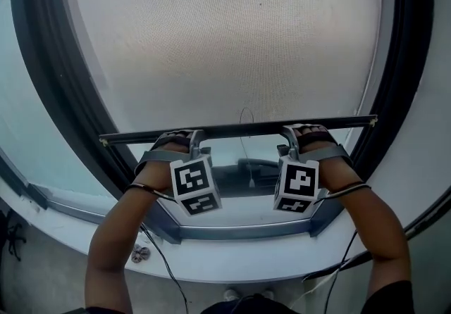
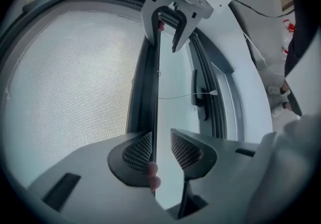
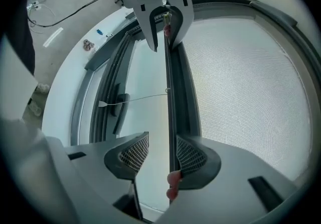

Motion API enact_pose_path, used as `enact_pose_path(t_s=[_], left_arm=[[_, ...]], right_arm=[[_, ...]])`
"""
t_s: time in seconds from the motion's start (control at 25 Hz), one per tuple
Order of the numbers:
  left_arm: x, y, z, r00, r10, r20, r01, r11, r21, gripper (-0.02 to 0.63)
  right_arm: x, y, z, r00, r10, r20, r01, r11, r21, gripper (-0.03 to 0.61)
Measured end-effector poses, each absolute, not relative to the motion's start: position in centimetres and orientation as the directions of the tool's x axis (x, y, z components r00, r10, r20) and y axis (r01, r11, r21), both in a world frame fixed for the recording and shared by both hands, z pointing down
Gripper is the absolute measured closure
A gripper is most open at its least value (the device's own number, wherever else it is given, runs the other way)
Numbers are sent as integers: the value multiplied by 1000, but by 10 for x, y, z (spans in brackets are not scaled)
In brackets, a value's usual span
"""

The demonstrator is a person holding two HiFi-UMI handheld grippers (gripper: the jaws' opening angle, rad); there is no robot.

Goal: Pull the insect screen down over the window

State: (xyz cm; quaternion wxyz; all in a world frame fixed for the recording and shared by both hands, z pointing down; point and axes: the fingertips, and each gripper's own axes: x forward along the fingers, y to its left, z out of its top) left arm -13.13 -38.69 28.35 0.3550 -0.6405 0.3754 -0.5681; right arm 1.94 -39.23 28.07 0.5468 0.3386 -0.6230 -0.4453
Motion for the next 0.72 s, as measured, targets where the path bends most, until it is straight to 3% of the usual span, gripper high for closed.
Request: enact_pose_path(t_s=[0.28,0.48,0.72], left_arm=[[-125,-382,274,88,-868,488,-95,-495,-864,497],[-124,-381,334,72,-839,540,-63,-544,-837,499],[-119,-379,379,73,-840,537,-78,-542,-837,499]], right_arm=[[24,-387,270,-178,-900,399,41,398,916,407],[24,-388,328,-192,-875,445,-16,456,890,410],[30,-388,376,-177,-893,415,-20,425,905,410]])
